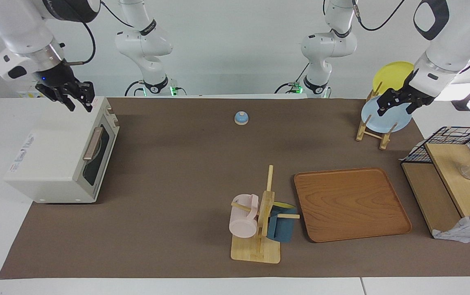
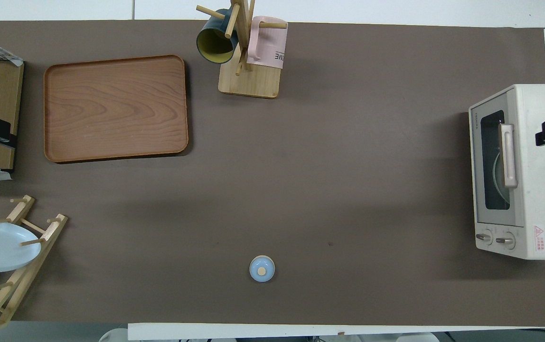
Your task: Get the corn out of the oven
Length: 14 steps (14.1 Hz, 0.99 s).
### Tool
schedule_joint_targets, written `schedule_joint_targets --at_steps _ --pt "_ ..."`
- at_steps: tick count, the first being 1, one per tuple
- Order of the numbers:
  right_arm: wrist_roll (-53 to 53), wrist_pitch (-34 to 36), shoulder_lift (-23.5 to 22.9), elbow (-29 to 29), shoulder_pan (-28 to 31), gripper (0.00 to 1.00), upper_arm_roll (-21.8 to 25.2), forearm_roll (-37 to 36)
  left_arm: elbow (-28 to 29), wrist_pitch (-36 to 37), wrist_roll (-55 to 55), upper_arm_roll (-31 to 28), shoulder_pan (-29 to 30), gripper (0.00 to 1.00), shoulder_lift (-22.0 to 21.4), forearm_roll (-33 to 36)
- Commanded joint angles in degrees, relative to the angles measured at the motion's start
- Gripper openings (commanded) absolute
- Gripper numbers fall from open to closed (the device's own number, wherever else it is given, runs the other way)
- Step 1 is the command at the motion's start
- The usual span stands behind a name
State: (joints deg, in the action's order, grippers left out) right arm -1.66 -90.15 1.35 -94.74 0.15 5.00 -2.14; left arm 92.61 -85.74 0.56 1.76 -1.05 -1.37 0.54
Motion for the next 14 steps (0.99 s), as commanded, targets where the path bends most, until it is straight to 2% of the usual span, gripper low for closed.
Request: schedule_joint_targets --at_steps 1,3,6,14 --pt "-1.42 -5.72 -1.25 -5.09 0.55 0.0 -0.08 -2.77 1.44 -0.65 -0.48 -0.44 -0.27 1.0 -1.35 -0.28" --pt "-1.07 -7.58 -3.19 -6.33 0.56 0.0 0.01 -4.26 1.35 -0.65 -0.48 -0.44 -0.18 1.0 -1.35 -0.28" --pt "-0.27 -10.74 -2.94 -11.42 0.56 0.0 -0.08 -7.69 1.44 -0.65 -0.48 -0.61 0.08 1.0 -1.35 -0.28" --pt "1.82 -14.35 -3.29 -15.56 -0.06 0.0 -0.17 -11.13 1.43 -0.57 -0.48 -0.79 0.08 1.0 -1.35 -0.28"
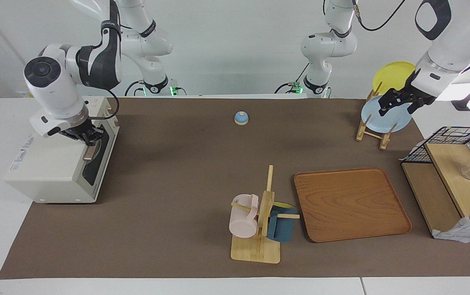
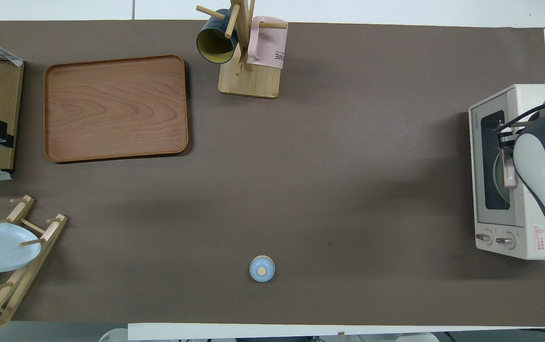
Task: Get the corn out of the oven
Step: 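Reach the right gripper into the open toaster oven toward the plate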
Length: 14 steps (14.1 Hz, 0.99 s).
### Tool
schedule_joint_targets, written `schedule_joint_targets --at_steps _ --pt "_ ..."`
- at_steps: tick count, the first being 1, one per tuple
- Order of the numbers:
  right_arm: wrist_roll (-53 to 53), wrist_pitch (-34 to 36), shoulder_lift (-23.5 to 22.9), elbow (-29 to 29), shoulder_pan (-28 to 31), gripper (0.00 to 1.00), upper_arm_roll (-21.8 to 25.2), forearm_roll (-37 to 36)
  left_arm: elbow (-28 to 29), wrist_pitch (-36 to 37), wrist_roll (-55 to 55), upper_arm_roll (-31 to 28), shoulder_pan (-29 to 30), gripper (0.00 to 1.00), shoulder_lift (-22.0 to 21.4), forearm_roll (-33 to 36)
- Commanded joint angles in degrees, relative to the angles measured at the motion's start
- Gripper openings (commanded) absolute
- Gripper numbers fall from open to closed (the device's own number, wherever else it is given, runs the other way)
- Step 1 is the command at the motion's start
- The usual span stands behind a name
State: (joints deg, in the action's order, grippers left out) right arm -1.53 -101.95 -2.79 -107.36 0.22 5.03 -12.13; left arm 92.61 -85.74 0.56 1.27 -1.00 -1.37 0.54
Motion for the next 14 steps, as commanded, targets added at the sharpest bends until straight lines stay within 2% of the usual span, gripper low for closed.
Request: schedule_joint_targets --at_steps 1,3,6,9,11,14 --pt "3.62 -3.68 0.68 -3.72 -0.31 0.0 -0.28 -0.97 1.44 -0.39 -0.48 -0.3 0.04 1.0 -1.35 -0.28" --pt "6.17 -6.67 0.68 -6.01 -2.93 0.0 -0.28 -0.7 1.44 -0.21 -0.56 -0.39 0.04 1.0 -1.44 -0.28" --pt "11.27 -9.04 -1.07 -6.28 -6.18 0.0 -0.28 -0.35 1.35 -0.65 -0.48 -0.39 0.04 1.0 -1.35 -0.28" --pt "13.12 -13.96 -4.32 -6.98 -6.72 0.0 -0.37 0.35 1.35 -0.65 -0.48 -0.39 0.04 1.0 -1.35 -0.28" --pt "13.3 -17.38 -7.13 -6.98 -6.81 0.0 -0.37 4.99 1.35 -0.48 -0.48 -0.39 0.04 1.0 -1.35 -0.28" --pt "13.3 -21.26 -11.09 -6.98 -6.81 0.0 -0.45 7.2 1.35 -0.39 -0.48 -0.39 0.04 1.0 -1.35 -0.28"
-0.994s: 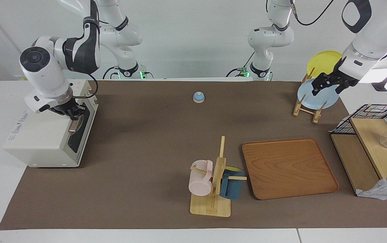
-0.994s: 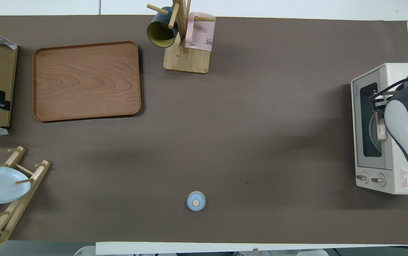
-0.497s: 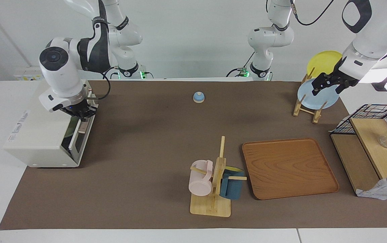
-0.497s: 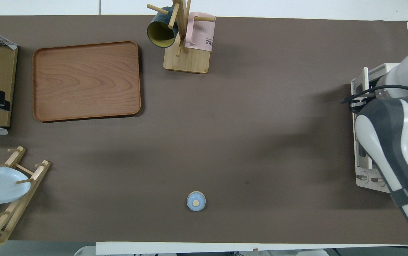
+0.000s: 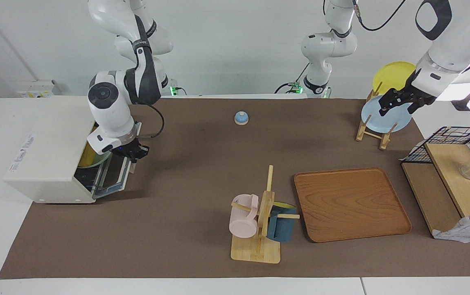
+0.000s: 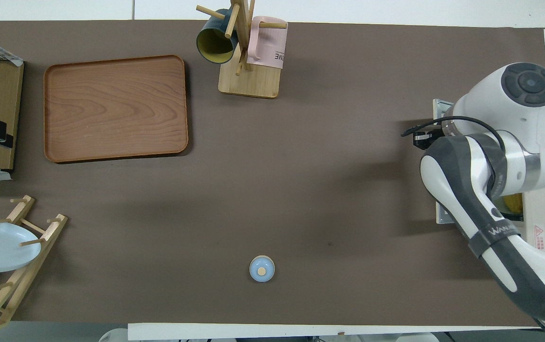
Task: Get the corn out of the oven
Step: 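Reach the right gripper into the open toaster oven toward the plate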
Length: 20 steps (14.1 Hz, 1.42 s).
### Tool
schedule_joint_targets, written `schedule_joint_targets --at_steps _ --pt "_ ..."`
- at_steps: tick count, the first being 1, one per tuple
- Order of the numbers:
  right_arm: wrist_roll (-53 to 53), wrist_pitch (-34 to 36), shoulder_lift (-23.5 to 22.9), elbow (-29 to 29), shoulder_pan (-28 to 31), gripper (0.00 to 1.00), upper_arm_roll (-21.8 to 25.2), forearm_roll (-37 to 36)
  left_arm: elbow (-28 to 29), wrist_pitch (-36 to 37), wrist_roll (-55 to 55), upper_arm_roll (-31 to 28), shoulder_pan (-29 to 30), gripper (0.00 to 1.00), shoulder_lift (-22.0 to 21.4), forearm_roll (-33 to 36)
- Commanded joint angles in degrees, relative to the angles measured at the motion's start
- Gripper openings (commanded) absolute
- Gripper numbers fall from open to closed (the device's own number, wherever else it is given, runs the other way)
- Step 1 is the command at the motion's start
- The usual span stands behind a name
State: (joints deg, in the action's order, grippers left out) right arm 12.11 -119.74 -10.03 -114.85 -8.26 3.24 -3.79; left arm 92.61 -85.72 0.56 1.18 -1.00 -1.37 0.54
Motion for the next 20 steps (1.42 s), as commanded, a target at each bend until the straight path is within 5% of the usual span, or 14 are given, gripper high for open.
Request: schedule_joint_targets --at_steps 1,12,13,14,16,20 --pt "-0.33 -4.61 -4.82 0.5 1.67 0.0 1.15 0.52 1.35 -0.59 -0.56 -0.31 0.03 1.0 -1.35 -0.28" --pt "2.39 -7.09 -4.57 2.25 -5.09 0.02 0.36 12.14 1.35 -0.32 -0.48 -0.31 -0.41 1.0 -1.35 -0.28" --pt "2.22 -5.34 -2.91 2.35 -5.1 0.09 0.36 11.62 1.35 -0.41 -0.56 -0.31 -0.41 1.0 -1.35 -0.28" --pt "1.78 -3.06 -1.15 2.35 -4.49 0.32 0.53 11.27 1.35 -0.32 -0.56 -0.31 -0.32 1.0 -1.35 -0.28" --pt "1.95 3.17 2.19 2.35 -2.13 0.59 0.8 10.04 1.35 -0.41 -0.48 -0.31 -0.14 1.0 -1.35 -0.28" --pt "1.6 11.1 5.89 2.0 3.06 0.64 0.71 3.36 1.35 -0.32 -0.48 -0.39 0.12 1.0 -1.44 -0.28"
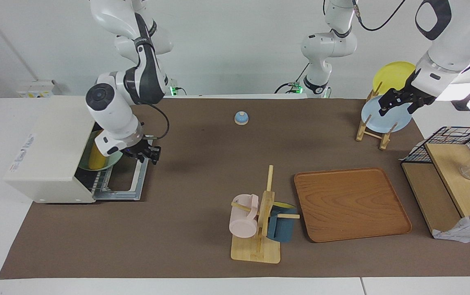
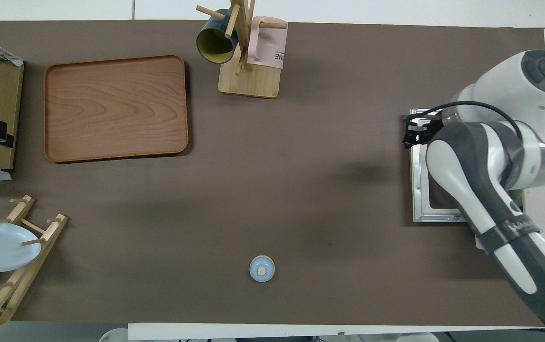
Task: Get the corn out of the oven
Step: 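Grasp the green plate with corn inside the oven with the right gripper, then pull the plate out and set it on the table with the right gripper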
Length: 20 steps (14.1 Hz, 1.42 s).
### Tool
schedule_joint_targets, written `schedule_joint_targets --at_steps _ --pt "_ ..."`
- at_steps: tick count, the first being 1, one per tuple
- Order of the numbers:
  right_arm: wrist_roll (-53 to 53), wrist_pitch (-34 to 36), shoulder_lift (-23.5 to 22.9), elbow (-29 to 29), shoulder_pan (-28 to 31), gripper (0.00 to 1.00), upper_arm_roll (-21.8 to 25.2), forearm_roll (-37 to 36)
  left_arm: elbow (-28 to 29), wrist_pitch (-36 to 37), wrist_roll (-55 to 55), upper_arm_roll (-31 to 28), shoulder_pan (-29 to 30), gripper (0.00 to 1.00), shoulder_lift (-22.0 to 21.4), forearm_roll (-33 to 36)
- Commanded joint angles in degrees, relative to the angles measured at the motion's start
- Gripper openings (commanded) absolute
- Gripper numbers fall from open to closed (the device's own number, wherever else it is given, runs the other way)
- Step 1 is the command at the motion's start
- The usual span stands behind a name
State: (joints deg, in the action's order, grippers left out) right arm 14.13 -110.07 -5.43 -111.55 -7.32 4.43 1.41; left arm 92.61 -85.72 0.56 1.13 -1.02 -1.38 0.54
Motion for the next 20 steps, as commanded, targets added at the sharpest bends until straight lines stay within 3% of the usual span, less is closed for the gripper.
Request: schedule_joint_targets --at_steps 1,7,10,11,13,14,17,20 --pt "-1.64 1.09 1.56 -2.26 3.62 0.63 -0.47 -1.85 1.44 -0.41 -0.48 -0.34 0.23 1.0 -1.44 -0.28" --pt "-7.62 -8.65 2.7 -11.04 8.55 0.62 -0.56 -1.76 1.35 -0.41 -0.48 -0.34 0.23 1.0 -1.44 -0.28" --pt "-7.45 -11.57 1.75 -12.02 8.55 0.57 -0.56 -1.76 1.35 -0.59 -0.48 -0.34 0.23 1.0 -1.35 -0.28" --pt "-7.62 -11.75 1.22 -12.11 8.56 0.48 -0.65 -1.76 1.35 -0.5 -0.48 -0.34 0.23 1.0 -1.44 -0.28" --pt "-8.06 -10.78 1.21 -11.67 7.85 0.14 -0.65 -1.85 1.35 -0.5 -0.48 -0.34 0.23 1.0 -1.35 -0.28" --pt "-8.67 -10.52 1.21 -11.58 7.68 0.02 -0.73 -1.85 1.35 -0.59 -0.65 -0.34 0.23 1.0 -1.35 -0.28" --pt "-8.07 -6.24 0.07 -7.12 3.12 0.0 -0.91 -1.93 1.35 -0.59 -0.83 -0.43 0.32 1.0 -1.35 -0.28" --pt "0.94 3.69 -3.52 4.47 -4.68 0.0 -0.91 -1.93 1.35 -0.41 -0.74 -0.43 0.23 1.0 -1.44 -0.28"
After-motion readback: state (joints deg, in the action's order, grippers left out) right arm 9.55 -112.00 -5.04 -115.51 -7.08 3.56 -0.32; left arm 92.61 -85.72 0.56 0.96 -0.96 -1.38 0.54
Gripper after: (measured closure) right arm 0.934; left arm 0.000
